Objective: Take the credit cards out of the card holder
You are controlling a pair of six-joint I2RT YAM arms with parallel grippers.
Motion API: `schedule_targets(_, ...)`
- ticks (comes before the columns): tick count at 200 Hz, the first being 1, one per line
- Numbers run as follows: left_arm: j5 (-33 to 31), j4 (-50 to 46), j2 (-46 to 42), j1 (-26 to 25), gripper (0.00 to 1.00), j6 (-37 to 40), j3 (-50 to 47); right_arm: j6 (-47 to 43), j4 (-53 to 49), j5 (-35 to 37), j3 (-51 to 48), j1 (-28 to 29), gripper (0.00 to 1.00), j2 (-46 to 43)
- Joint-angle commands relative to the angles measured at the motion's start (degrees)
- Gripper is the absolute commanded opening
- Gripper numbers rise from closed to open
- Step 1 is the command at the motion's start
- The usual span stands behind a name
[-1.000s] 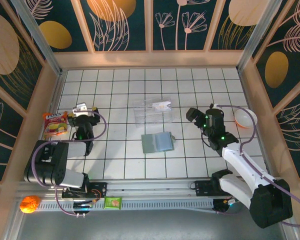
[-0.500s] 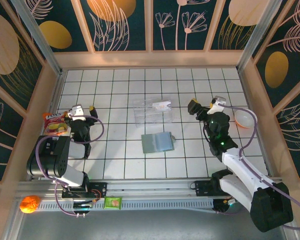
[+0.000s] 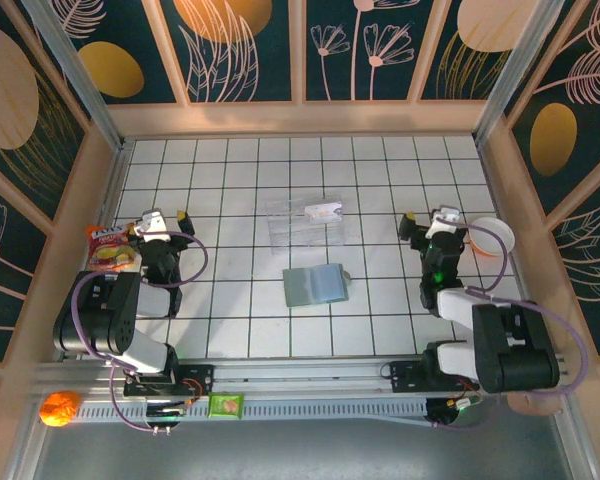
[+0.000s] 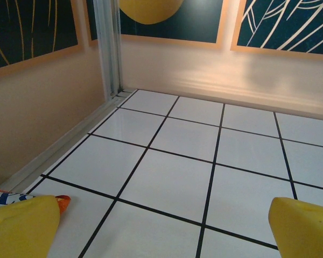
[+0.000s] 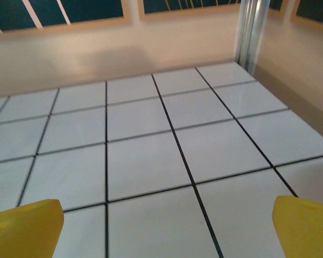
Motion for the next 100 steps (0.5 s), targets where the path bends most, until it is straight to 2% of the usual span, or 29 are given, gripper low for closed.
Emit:
schedule_targets(1, -0.82, 2.55, -0.23, 0.37, 0.99, -0.97, -0.41, -1.22, 13.81, -3.75, -0.83, -2.08, 0.99, 4.68)
schedule_targets(37, -0.77, 2.54, -0.22, 0.37, 0.99, -0.97, -0.41, 0.73, 27.16, -6.72, -2.11, -4.60, 0.99, 16.18)
schedule_targets(47, -0.80, 2.47, -0.18, 0.38, 0.99, -0.94, -0.41, 1.69, 23.13, -8.14, -1.30, -5.53, 0.99, 14.88)
schedule_targets(100, -0.83, 2.47, -0.20, 0.37, 0.99, -0.97, -0.41, 1.36, 24.86, -7.66, -1.66, -5.39, 0.99, 15.41)
